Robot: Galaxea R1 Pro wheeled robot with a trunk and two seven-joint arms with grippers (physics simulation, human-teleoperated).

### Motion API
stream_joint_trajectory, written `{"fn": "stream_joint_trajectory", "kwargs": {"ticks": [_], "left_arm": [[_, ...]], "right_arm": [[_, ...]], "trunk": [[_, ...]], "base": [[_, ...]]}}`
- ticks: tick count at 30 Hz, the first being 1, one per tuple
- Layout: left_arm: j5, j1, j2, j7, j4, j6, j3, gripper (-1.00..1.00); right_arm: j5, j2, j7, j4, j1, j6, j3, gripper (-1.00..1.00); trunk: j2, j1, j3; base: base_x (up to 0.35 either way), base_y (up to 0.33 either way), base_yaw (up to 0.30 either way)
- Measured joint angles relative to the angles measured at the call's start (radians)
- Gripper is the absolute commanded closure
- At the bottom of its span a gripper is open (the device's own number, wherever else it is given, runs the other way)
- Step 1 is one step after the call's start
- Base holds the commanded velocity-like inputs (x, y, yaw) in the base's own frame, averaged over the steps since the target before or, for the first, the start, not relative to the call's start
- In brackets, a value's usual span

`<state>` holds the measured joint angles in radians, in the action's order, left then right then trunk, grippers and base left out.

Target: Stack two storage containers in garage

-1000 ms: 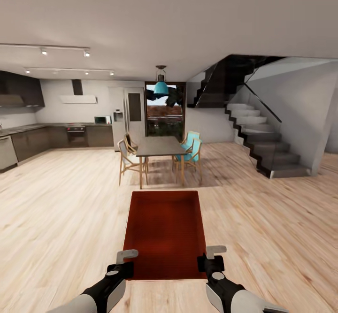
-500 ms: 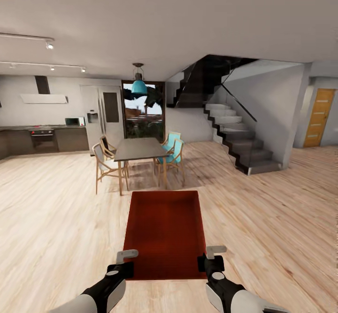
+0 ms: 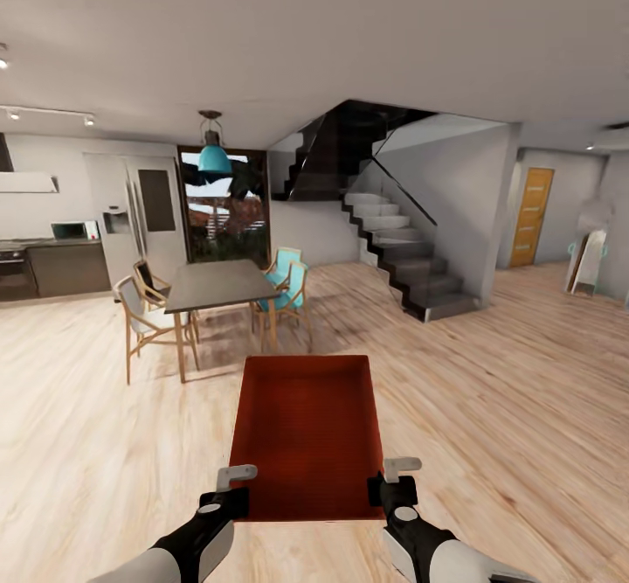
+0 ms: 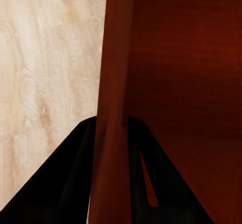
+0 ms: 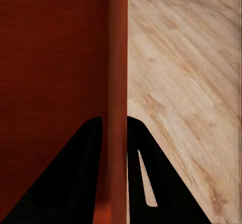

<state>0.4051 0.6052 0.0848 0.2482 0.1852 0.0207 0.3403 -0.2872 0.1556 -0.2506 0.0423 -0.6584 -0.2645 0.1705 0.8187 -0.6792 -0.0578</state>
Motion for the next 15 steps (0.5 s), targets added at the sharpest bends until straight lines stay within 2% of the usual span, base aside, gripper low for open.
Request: {"fn": "stream_joint_trajectory", "kwargs": {"ticks": [15], "left_arm": [[0.001,0.000,0.000,0.000,0.000,0.001,0.000,1.00]], "right_arm": [[-0.001,0.000,0.000,0.000,0.000,0.000,0.000,1.00]], "trunk": [[0.000,0.000,0.000]], "base": [[0.322,0.098,-0.283]]}}
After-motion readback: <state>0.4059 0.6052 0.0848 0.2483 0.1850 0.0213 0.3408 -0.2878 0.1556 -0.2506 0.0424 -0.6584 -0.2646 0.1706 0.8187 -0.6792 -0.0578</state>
